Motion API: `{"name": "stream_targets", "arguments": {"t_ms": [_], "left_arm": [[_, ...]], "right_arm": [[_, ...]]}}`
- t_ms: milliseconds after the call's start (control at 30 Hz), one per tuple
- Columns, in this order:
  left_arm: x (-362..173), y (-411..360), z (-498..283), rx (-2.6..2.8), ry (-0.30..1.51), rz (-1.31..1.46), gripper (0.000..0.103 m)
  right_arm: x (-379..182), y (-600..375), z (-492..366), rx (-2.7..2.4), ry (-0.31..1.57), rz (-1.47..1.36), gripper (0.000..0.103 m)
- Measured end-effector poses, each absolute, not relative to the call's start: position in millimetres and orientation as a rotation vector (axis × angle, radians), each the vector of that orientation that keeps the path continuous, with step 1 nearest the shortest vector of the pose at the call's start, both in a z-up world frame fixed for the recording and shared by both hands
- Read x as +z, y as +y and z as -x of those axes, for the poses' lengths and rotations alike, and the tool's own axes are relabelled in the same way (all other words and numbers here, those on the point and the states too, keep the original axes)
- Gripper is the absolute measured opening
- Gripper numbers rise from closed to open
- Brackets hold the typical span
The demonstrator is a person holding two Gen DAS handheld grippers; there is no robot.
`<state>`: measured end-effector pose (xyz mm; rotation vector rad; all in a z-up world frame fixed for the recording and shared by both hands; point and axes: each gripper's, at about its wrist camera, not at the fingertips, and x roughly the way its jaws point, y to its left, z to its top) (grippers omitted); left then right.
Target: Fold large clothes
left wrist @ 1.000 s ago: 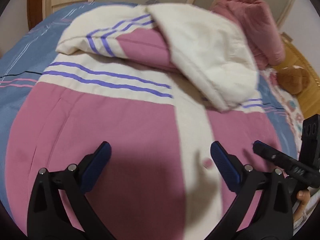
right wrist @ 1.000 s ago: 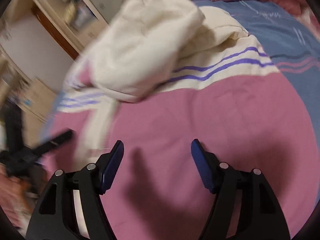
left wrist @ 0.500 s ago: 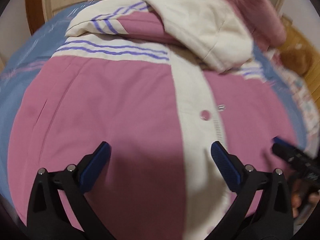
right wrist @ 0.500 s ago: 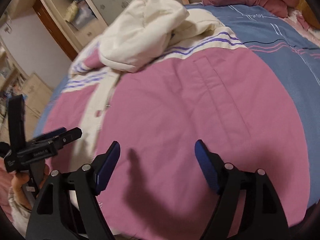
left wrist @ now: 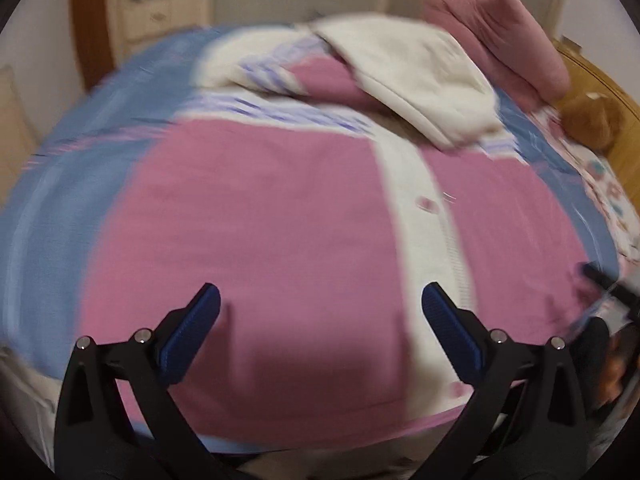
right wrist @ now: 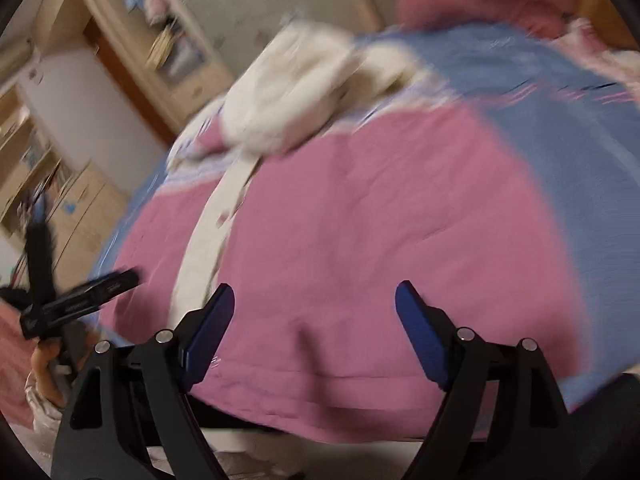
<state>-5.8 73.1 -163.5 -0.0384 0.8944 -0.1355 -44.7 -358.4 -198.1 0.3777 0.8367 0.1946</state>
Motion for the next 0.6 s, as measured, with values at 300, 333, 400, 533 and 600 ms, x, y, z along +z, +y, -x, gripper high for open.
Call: {"name": "stream_targets", "arguments": {"t_ms": [300,333,400,533,600], "left_arm": [[-193.6,194.6,4.4,0.144,0.992,0.134,0.101],[-194.0,193.4,3.6,0.148,0.992,0.121,0.101],[-192.8,185.9,3.9,0.146,0.983,0.084,0.101],[-193.3,169.4,3.6,0.138,0.982,0.021,0.101],[-194.3,161.7,4.7,0.143,0.981,0.001,0.101]], "right_arm": [[-246.5,-440.8,52.2,0.090,0.952,-0.700,0.087],[-252.0,-436.6,51.2,0.096,0.966,-0.708,0.087],[-256.8,-428.4,50.5,0.117,0.977,-0.717,0.087],[-252.2,-414.6,49.1,0.088,0.987,-0.629,0.088],[-251.3,-414.1,48.3,0.087,0.987,-0.614,0.088]]}}
